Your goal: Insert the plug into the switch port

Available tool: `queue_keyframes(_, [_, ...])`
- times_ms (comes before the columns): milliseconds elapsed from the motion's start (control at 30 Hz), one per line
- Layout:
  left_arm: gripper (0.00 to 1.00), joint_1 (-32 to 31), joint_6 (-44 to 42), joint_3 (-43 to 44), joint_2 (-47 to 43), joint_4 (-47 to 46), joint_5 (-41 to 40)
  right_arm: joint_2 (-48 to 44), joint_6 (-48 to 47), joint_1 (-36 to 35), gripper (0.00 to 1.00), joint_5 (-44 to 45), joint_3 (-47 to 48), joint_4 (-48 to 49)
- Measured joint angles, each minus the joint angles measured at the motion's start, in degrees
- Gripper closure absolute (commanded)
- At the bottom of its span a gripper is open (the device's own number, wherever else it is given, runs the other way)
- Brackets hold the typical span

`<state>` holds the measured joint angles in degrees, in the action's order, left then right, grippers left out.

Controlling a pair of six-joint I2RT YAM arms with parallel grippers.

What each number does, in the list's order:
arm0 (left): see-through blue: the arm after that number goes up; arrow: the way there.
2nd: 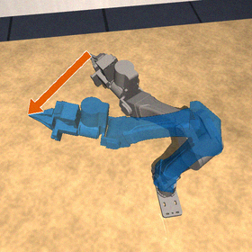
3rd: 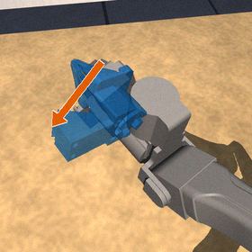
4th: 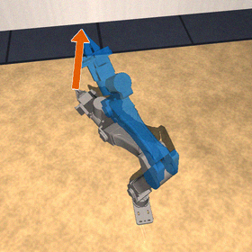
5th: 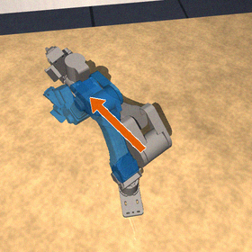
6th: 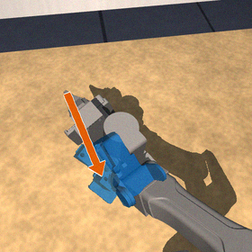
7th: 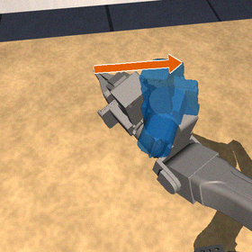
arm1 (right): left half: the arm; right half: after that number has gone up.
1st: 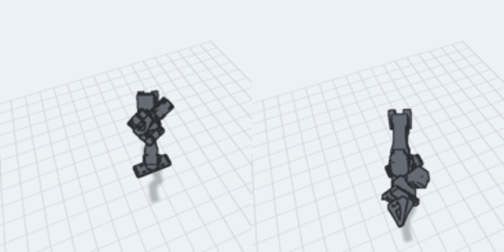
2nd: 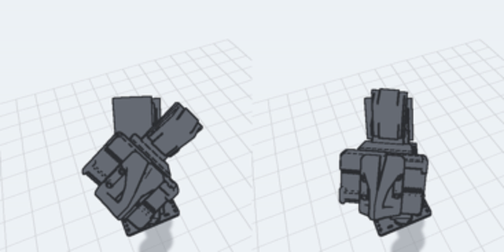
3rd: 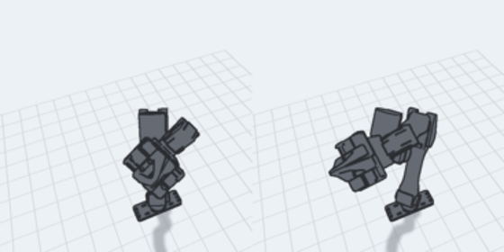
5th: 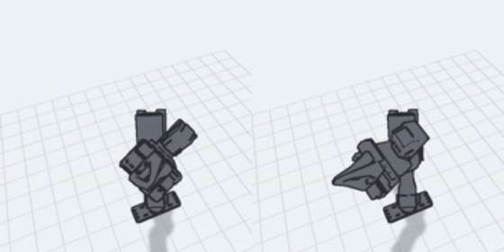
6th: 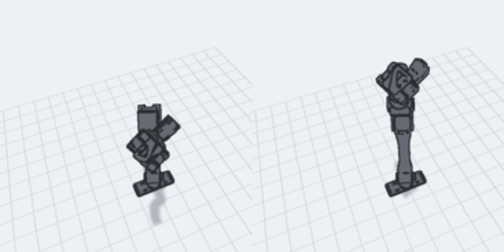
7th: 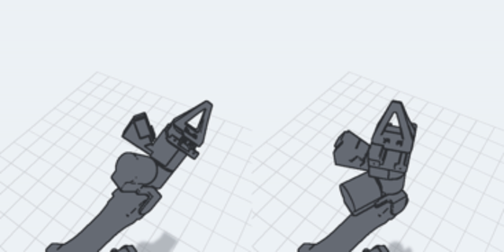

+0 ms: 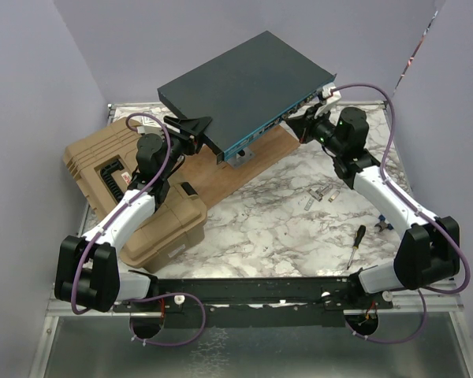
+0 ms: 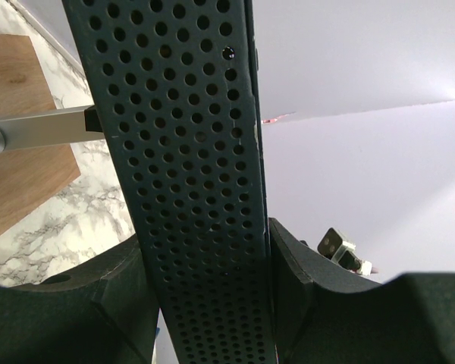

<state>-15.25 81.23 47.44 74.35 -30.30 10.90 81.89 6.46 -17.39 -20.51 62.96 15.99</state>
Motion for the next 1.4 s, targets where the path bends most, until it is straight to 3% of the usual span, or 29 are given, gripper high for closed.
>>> queue_keyframes(667, [0.86, -0.15, -0.48, 0.00, -0.20, 0.28, -0.50, 3.23, 1.95, 1.27, 1.00, -3.82, 6.14, -6.80])
queue_keyframes(767, [0.81, -0.20, -0.83, 0.00, -0.37, 0.61, -0.61, 3.13, 1.99, 1.29, 0.98, -3.69, 6.27, -7.76])
queue_keyframes(933, [0.70, -0.26, -1.14, 0.00, -0.96, 1.77, -0.90, 2.05, 1.62, 0.90, 0.82, -1.55, 6.21, -9.31])
queue_keyframes(1200, [0.51, -0.44, -1.14, -0.07, -1.29, 2.25, -1.49, -3.72, 1.25, -0.15, 0.54, 9.38, 3.87, -11.41])
queue_keyframes(1400, [0.35, -0.57, -2.45, -0.55, -2.49, 3.04, -2.19, -8.87, 3.45, -0.15, 0.44, 17.97, 1.38, -16.94])
